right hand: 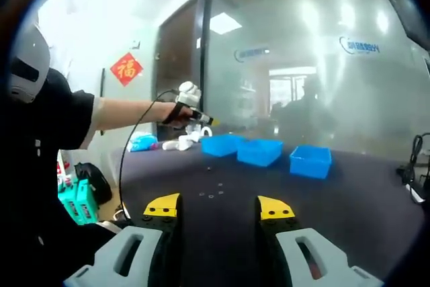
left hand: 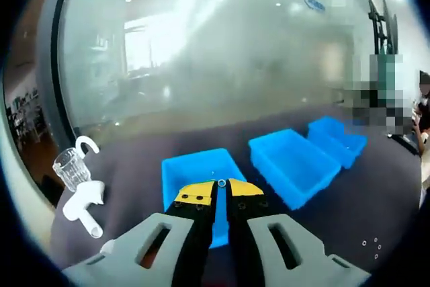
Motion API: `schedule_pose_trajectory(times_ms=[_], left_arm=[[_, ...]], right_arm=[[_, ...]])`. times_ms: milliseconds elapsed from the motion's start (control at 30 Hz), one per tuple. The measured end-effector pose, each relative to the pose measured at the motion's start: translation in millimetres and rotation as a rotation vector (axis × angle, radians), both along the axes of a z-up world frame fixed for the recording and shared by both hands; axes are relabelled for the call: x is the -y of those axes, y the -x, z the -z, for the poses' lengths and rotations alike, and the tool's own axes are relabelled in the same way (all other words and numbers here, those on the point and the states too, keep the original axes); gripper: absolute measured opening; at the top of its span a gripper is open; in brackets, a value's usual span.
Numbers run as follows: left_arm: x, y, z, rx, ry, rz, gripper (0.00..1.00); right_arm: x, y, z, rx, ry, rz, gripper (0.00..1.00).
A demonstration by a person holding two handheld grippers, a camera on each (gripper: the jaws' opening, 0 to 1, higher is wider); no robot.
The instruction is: Sort the screws, nuts, and washers into the corresponding bins
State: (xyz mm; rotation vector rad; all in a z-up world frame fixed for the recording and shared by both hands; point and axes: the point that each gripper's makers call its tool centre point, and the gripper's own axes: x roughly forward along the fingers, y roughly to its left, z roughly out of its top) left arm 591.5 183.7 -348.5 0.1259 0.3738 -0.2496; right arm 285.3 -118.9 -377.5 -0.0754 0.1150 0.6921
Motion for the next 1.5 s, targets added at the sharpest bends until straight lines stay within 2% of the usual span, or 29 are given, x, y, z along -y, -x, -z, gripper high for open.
schedule_pose_trajectory(times_ms=[67, 133, 167, 200, 300, 367, 433, 467, 533, 600, 633, 667, 800, 967, 1067, 1167, 1300, 1400, 1500], left_arm=[[2, 1.7, 0.2, 0.007, -0.005, 0.010, 0.05], [2, 4.2, -1.8, 0.026, -0.012, 0.015, 0.18], [-2, 0.7, -3.7, 0.037, -0.026, 0.008, 0.26], [-9, -6.9, -5.5, 0.035, -0.040, 0.020, 0.29], [-7, 0.8, -9.5, 0.056, -0.014, 0.038, 0.32], [-4, 7.5, -10.4, 0.058, 0.001, 0.057, 0.39], [2, 21.7, -10.9, 0.065, 0.015, 0.079, 0.43], [5, 31.2, -10.6, 0.066, 0.018, 0.084, 0.44], [8, 32.7, -11.4, 0.073, 0.025, 0.101, 0.44], [12, 44.0, -11.7, 0.083, 0.026, 0.119, 0.45], [15, 55.3, -12.6, 0.096, 0.022, 0.127, 0.45], [21, 76.6, -13.7, 0.116, 0.021, 0.136, 0.45], [31, 100.4, -15.6, 0.144, 0.033, 0.194, 0.45], [40, 128.7, -16.7, 0.159, 0.068, 0.226, 0.46], [51, 153.7, -19.5, 0.176, 0.093, 0.250, 0.46], [49, 166.0, -19.7, 0.169, 0.168, 0.278, 0.46], [46, 188.0, -9.0, 0.145, 0.164, 0.318, 0.49], [44, 206.3, -1.1, 0.138, 0.195, 0.350, 0.52], [37, 219.3, 10.2, 0.122, 0.179, 0.355, 0.52]], right_arm=[[-2, 0, 0.4, -0.001, 0.002, -0.004, 0.38], [-3, 1, 0.1, -0.001, 0.000, -0.007, 0.39], [-3, 1, -0.3, 0.001, -0.002, -0.009, 0.39], [-3, 1, -0.9, 0.001, -0.007, -0.011, 0.39], [-3, 0, -1.9, 0.002, -0.009, -0.009, 0.39], [-2, 0, -2.2, 0.002, -0.009, -0.008, 0.39], [-2, 0, -2.4, 0.003, -0.007, -0.009, 0.39], [-3, -1, -2.9, 0.004, -0.008, -0.010, 0.39], [-3, -1, -3.5, 0.006, -0.008, -0.012, 0.39], [-4, -1, -3.9, 0.007, -0.007, -0.014, 0.39], [-4, -1, -4.2, 0.008, -0.007, -0.014, 0.39], [-4, -1, -4.6, 0.009, -0.007, -0.015, 0.39], [-5, -2, -6.0, 0.013, -0.007, -0.017, 0.39], [-7, 0, -7.2, 0.017, -0.005, -0.022, 0.39], [-7, 1, -8.3, 0.019, -0.006, -0.024, 0.39], [-7, 2, -8.5, 0.021, -0.003, -0.026, 0.39], [-5, 2, -8.1, 0.020, 0.007, -0.023, 0.39], [-2, 2, -8.7, 0.021, 0.008, -0.018, 0.39], [-3, 1, -8.5, 0.022, 0.016, -0.020, 0.39]])
